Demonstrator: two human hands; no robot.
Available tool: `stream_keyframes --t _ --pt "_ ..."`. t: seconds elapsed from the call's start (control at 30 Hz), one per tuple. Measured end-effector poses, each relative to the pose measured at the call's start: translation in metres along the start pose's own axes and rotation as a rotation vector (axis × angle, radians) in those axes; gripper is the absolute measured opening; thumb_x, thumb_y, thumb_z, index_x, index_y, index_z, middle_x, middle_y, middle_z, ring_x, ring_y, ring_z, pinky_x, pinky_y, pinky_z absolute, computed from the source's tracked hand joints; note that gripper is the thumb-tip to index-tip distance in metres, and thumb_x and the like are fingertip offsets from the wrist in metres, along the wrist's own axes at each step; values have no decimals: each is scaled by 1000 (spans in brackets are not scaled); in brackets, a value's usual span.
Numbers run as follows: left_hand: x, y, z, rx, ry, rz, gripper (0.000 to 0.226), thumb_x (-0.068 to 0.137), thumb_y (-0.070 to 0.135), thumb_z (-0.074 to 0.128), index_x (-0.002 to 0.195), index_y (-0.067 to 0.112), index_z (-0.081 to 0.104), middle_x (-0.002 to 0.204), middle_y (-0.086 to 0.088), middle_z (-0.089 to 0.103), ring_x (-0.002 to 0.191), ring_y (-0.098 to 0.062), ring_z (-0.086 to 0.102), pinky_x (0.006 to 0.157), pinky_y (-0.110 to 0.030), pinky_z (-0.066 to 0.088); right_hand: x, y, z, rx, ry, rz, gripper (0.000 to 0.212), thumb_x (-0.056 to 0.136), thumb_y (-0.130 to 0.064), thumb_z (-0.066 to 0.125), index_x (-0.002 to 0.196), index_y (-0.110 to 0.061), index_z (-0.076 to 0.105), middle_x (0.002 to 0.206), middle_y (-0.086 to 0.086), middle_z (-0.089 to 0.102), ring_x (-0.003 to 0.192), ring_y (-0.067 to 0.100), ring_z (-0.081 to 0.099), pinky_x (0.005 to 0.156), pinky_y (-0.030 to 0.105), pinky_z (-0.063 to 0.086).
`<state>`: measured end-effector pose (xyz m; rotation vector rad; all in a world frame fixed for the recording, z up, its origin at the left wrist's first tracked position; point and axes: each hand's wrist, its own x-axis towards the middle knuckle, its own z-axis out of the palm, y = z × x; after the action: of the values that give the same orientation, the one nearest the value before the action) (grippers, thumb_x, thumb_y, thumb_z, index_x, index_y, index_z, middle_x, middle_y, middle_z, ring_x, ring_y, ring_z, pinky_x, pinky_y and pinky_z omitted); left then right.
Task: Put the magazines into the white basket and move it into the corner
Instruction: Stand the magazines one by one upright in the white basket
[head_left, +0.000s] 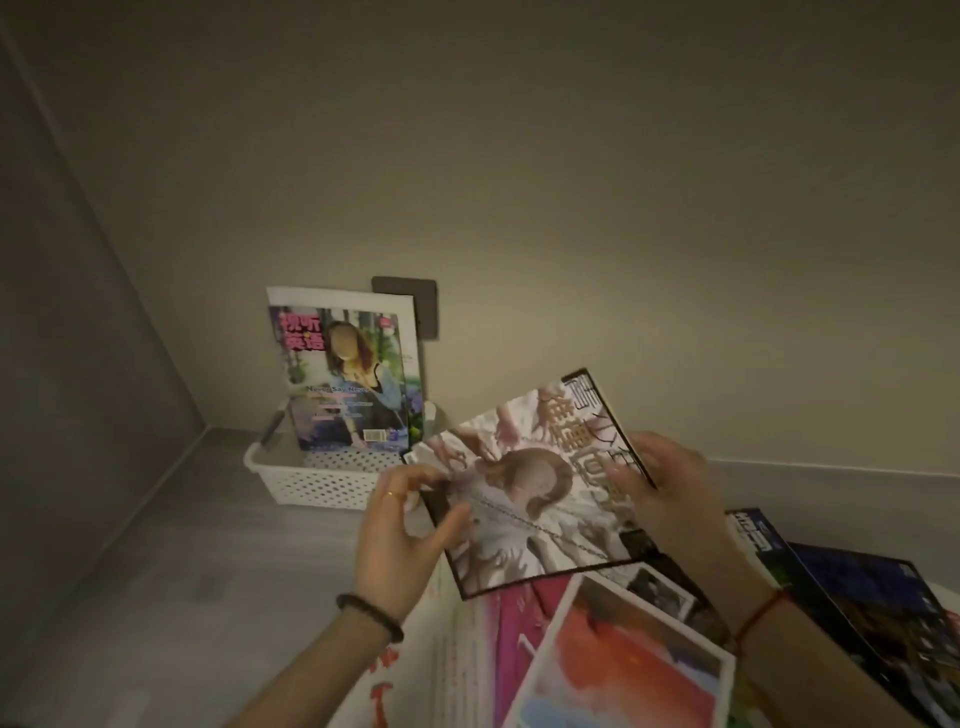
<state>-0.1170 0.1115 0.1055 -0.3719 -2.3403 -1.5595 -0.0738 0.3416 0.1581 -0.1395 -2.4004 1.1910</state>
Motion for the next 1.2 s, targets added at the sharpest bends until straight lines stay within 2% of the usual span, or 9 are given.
stream_keyframes --t 0.1,0.2,0.3,0.47,0.6,0.7,0.83,1.1,1.2 --pt "45 -7 -39 120 -43 59 50 73 33 69 116 38 45 114 18 47 109 1 42 92 -12 33 34 -43 23 73 -163 -140 19 76 -2 68 90 -15 69 80 -14 66 73 -11 62 67 1 45" --pt "67 -18 -64 17 -222 -7 19 85 20 57 92 37 56 97 14 62 96 -12 61 85 -28 50 60 -81 54 48 -289 -210 21 76 -8 68 88 -25 69 81 -21 66 78 -3 64 76 17 51" --pt "80 -35 -88 -158 -154 -117 29 89 8 49 77 31 60 82 6 66 78 -15 64 81 -40 51 78 -106 86 4 -111 -273 25 74 -20 71 95 -33 66 87 -28 60 86 -4 59 86 29 49" --pt "123 -64 -121 -339 -36 -165 24 91 5 45 78 19 60 77 3 64 62 -2 63 60 -16 52 99 -100 152 231 -29 34 81 70 -11 76 135 -19 29 123 -6 45 112 11 47 90 20 43" --pt "168 -85 -137 -397 -11 -226 26 91 12 45 75 26 59 71 9 62 62 -4 64 54 -20 53 113 -86 210 483 -142 170 49 76 11 61 118 -6 41 97 3 62 93 25 63 79 36 56" --pt "202 -102 -139 -395 10 -260 20 91 17 47 76 25 59 75 2 61 70 -12 62 60 -29 53 133 -84 236 326 -44 152 20 77 5 64 93 -3 56 80 1 64 80 16 67 60 4 48" --pt "239 -127 -130 -404 78 -303 12 88 12 53 84 8 64 80 -2 64 70 -13 62 58 -20 55 159 -81 264 363 70 170 17 73 7 67 88 5 59 65 -6 61 51 -17 57 44 -2 38" --pt "238 -201 -105 -351 202 -510 17 74 1 69 89 -4 67 81 -13 68 59 -10 66 42 -10 48 162 -39 309 348 74 433 19 79 9 55 77 -4 68 77 14 71 60 5 68 57 21 57" --pt "234 -220 -103 -303 249 -528 9 67 -3 73 73 3 68 67 -2 65 53 -3 64 41 -6 44 155 -27 321 305 113 469 6 72 3 68 74 -2 71 68 12 72 44 -9 58 40 5 43"
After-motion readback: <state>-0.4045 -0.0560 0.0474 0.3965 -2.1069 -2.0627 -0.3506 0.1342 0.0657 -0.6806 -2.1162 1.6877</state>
